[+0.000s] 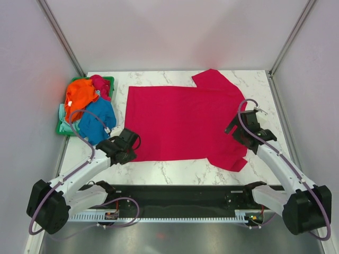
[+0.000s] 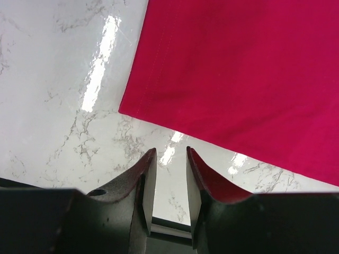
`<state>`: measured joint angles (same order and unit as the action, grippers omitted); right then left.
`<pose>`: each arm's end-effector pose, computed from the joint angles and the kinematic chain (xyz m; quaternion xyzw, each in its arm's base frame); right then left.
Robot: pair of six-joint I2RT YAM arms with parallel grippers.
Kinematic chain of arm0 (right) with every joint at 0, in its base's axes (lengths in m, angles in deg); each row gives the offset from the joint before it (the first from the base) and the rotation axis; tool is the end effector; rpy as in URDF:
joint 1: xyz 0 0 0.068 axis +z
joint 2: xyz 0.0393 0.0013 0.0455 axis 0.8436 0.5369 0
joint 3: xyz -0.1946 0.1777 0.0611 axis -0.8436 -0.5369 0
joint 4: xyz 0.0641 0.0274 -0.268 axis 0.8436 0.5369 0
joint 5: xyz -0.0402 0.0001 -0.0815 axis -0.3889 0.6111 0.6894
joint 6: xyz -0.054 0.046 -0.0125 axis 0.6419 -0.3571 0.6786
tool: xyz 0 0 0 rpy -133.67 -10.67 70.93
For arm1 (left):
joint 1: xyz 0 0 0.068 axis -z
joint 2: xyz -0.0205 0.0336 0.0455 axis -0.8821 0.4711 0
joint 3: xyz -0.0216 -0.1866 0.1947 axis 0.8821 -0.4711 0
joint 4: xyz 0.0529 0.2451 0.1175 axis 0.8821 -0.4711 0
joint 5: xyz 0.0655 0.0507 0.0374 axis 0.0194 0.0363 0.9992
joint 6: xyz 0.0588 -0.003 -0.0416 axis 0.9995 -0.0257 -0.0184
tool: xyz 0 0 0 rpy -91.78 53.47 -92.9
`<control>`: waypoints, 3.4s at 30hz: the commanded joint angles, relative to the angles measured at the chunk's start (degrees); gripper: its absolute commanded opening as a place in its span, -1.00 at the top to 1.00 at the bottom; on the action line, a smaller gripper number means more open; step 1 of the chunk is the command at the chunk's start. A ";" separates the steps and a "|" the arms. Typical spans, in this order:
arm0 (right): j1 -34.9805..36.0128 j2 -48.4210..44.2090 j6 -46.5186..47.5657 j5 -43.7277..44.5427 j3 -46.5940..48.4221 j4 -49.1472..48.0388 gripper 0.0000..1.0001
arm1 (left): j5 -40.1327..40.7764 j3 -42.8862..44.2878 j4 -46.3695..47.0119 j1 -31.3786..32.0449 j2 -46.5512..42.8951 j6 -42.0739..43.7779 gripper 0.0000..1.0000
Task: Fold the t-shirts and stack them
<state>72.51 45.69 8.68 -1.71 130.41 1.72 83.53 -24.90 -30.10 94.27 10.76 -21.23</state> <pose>0.2336 0.0427 0.2241 0.3055 0.8789 0.0383 0.3643 0.1777 -0.0884 0.1717 -0.2275 0.9401 -0.0061 0.2539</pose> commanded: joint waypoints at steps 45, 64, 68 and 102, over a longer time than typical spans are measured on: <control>16.22 5.23 -11.29 -1.80 -15.45 4.06 0.45 | -5.95 -8.04 7.99 0.14 -8.22 1.32 0.29; 16.13 -10.68 -6.28 -5.14 -7.01 11.80 0.62 | 1.26 -7.07 3.50 -5.05 1.16 -7.20 -0.12; 16.13 -12.27 -5.58 -6.72 -7.80 9.95 0.61 | 4.50 -7.33 5.44 -5.05 2.59 -8.43 -0.11; 13.93 -17.01 -2.15 -7.69 -10.35 11.26 0.63 | 5.74 -2.15 12.21 -4.78 12.36 -4.67 0.96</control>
<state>86.85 30.09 5.75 -10.10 119.48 11.27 88.93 -27.91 -20.64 89.49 23.44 -27.24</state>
